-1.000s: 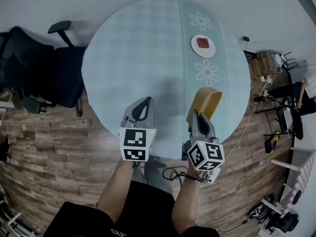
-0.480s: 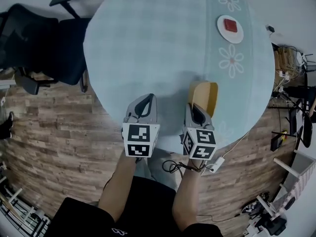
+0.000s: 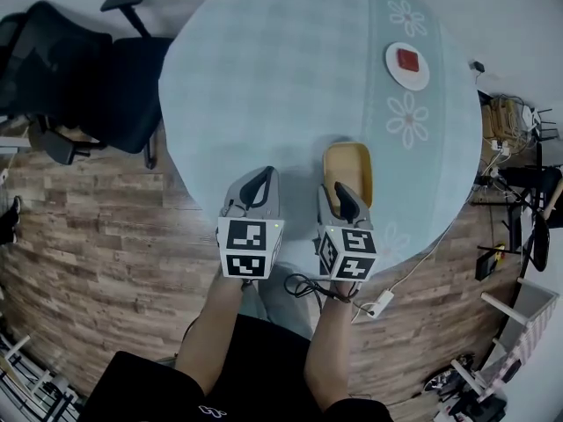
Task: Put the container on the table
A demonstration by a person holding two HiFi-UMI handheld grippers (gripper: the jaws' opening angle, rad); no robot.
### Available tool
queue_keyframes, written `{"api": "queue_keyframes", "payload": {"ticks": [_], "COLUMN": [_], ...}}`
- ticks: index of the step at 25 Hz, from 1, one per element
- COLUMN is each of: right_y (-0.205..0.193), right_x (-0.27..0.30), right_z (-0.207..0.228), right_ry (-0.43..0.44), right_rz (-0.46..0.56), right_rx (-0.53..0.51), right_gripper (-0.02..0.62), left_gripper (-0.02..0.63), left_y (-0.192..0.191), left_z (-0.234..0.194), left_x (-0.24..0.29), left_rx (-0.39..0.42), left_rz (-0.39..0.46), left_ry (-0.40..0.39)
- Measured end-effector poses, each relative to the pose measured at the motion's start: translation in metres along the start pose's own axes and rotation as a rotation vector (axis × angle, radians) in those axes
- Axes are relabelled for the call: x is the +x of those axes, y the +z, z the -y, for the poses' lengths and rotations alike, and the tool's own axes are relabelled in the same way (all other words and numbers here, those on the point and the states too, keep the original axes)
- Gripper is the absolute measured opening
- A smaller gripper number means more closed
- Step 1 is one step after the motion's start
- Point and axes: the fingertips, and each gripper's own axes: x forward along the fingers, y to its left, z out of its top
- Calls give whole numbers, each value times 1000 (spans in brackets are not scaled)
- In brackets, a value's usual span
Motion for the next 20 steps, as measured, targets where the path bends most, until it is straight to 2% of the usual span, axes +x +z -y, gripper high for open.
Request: {"api": "queue_keyframes", "payload": {"ticks": [3,10,16,20], "right_y": [25,99,155,160], "right_x": [-30,-143,-258,-307], "right_z": [5,21,49,57], "right_ry": [-14,-9,57,56], "right_rz": [115,486,809,872], "right_rx": [24,75,140,101], "right_gripper": [110,11,11,10], "left_gripper": [2,2,2,2], "left_y": [20,82,151,170], "left_z": [16,73,144,180], "left_x": [-13,-61,-108,-139], "left_rx": [9,49,132,171], "left_rz": [52,219,427,504], "left_ry": [-19,-87,-166,-191]}}
